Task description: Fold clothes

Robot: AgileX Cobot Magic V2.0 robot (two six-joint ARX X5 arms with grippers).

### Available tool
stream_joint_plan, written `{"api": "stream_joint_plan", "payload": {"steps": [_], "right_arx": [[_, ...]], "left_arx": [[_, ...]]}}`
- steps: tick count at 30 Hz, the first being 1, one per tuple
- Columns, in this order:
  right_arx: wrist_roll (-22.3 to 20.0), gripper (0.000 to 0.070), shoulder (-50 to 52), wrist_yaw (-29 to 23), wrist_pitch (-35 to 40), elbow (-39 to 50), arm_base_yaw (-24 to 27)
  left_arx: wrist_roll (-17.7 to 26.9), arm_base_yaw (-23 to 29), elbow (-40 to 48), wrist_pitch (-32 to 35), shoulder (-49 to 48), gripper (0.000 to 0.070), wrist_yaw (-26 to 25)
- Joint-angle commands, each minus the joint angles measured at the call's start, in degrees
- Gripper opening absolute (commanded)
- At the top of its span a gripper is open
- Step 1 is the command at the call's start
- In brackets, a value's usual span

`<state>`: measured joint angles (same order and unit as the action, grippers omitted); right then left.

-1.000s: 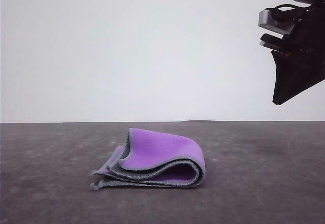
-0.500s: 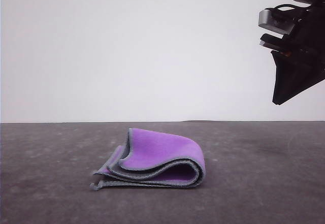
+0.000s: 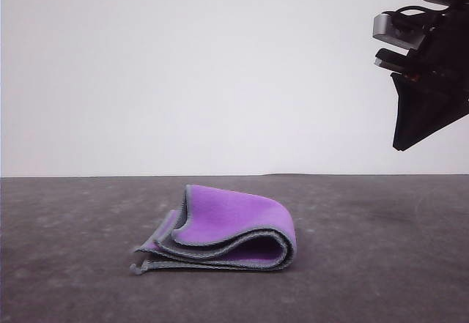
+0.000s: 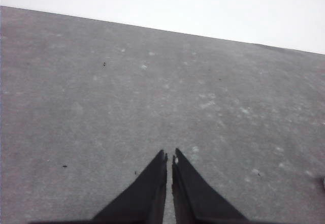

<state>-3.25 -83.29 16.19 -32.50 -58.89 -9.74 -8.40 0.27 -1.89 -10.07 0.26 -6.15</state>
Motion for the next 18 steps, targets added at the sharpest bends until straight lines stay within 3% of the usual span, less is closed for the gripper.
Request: {"api": "stream_joint_plan", "payload": {"steps": [1, 11, 18], "right_arx": [[-0.84, 0.0017, -0.48, -0.11, 0.32, -0.98, -0.15], [-0.93, 0.0017, -0.48, -0.2, 2.19, -0.96, -0.15], [-6.82, 0.0017, 4.69, -2.2, 6.15, -0.99, 0.37]], "left_arx": [[-0.07, 0.09, 1.16, -0.32, -0.01, 0.0004, 0.17], [-0.09, 0.09, 1.16, -0.33, -0.01, 0.0004, 0.17], [-0.07, 0.09, 1.16, -0.33, -0.01, 0.0004, 0.17]]}}
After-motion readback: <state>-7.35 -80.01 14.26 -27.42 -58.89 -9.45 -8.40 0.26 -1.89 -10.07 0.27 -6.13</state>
